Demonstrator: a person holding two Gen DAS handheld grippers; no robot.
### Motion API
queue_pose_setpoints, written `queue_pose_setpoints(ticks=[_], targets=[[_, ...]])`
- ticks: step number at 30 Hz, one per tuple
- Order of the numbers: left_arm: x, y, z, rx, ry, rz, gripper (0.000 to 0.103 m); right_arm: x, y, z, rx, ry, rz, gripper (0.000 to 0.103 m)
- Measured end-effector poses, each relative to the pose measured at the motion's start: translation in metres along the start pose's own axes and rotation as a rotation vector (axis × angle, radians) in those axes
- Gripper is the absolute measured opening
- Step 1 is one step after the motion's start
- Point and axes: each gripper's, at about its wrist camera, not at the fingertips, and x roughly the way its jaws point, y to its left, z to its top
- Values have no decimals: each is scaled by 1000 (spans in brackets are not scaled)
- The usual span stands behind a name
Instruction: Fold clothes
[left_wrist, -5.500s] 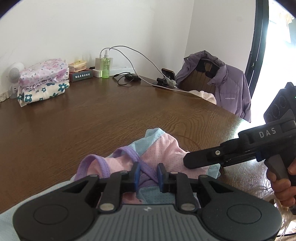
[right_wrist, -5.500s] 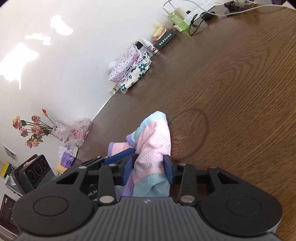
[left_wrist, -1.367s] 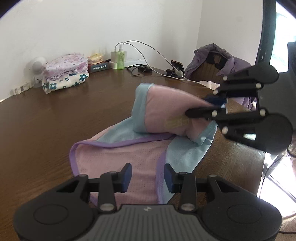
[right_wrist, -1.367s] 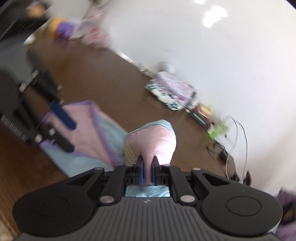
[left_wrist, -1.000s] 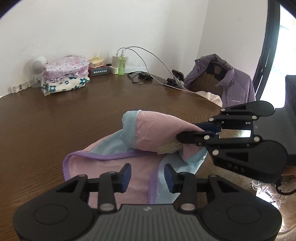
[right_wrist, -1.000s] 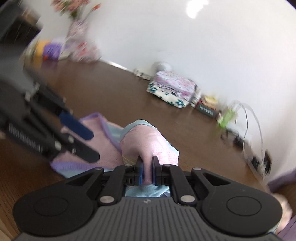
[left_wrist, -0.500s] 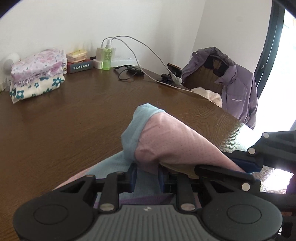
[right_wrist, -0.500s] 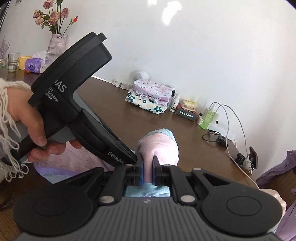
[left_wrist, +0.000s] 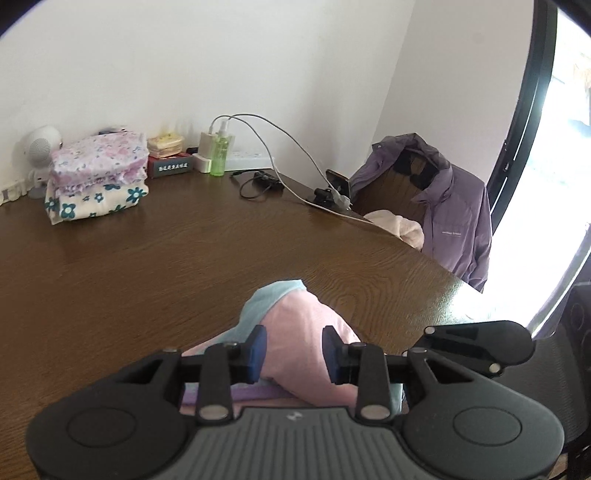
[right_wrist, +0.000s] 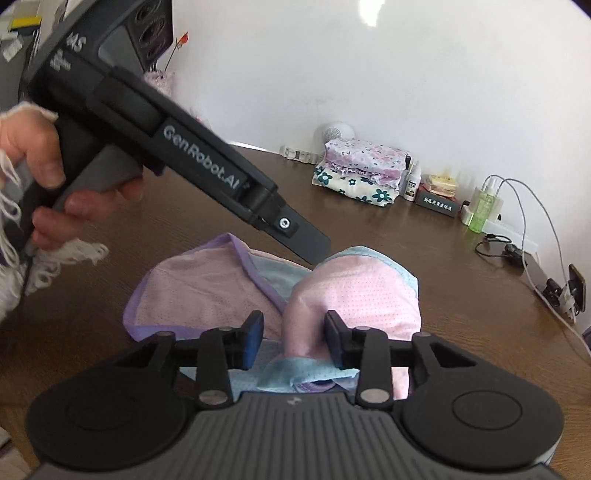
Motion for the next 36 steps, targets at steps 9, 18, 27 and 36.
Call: queue_pose_setpoints(ticks=[9,18,27,36], targets=[[26,7,-27,21,79,71,25,-16,-84,-12,439,35,65,51],[9,20,-46,-75,50,70,28,32,-112,-30,733,166,253,9],[-38,5,-57,-35,-11,132,33,14,-25,35,-302,192,-248,8],[-67,-6,-50,-46,-115,116,38,11,88,-23,-799,147,-160,10]])
